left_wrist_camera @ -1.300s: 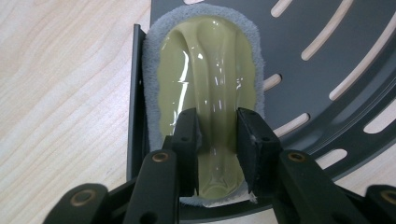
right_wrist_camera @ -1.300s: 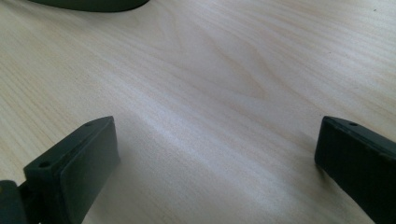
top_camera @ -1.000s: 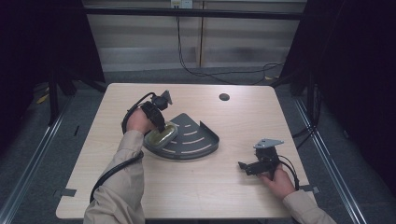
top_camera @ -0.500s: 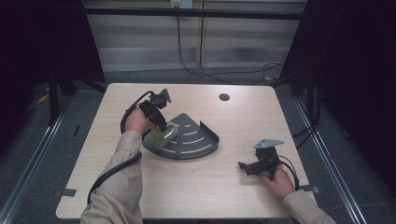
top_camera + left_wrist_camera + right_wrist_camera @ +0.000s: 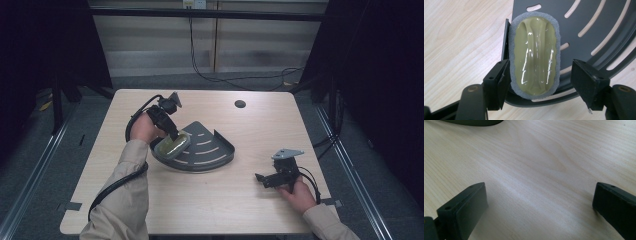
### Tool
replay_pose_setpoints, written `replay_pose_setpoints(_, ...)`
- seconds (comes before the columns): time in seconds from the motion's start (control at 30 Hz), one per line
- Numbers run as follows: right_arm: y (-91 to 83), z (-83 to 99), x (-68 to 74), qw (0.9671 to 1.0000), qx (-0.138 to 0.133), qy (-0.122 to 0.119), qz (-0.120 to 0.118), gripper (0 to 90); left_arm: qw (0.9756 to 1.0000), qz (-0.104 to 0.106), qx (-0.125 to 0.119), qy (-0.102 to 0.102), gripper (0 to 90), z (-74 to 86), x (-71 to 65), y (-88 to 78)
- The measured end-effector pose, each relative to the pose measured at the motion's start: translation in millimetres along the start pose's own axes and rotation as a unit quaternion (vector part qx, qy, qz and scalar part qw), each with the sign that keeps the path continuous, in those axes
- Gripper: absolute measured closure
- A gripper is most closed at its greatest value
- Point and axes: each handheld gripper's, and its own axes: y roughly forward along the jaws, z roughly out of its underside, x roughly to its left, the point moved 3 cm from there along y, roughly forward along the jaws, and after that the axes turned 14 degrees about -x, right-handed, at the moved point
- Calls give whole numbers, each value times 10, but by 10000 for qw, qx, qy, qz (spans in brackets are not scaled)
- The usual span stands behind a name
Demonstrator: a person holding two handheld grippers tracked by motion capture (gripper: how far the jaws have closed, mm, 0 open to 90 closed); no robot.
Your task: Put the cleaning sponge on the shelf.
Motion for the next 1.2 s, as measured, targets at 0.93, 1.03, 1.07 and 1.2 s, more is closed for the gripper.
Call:
replay_pose_setpoints(0.93, -10, 3, 6, 10000, 37, 33, 26, 0, 9995, -109, -64, -289, 224, 311, 64, -300)
replay_pose_setpoints(1.03, -10, 3, 6, 10000, 36, 33, 25, 0, 9993, -145, -52, -333, 215, 360, 81, -323)
replay_pose_setpoints(1.07, -10, 3, 6, 10000, 36, 32, 26, 0, 9992, -139, -62, -368, 214, 375, 83, -332)
replay_pose_setpoints(1.2, -10, 3, 6, 10000, 35, 33, 26, 0, 9990, -148, -67, -416, 206, 434, 94, -356)
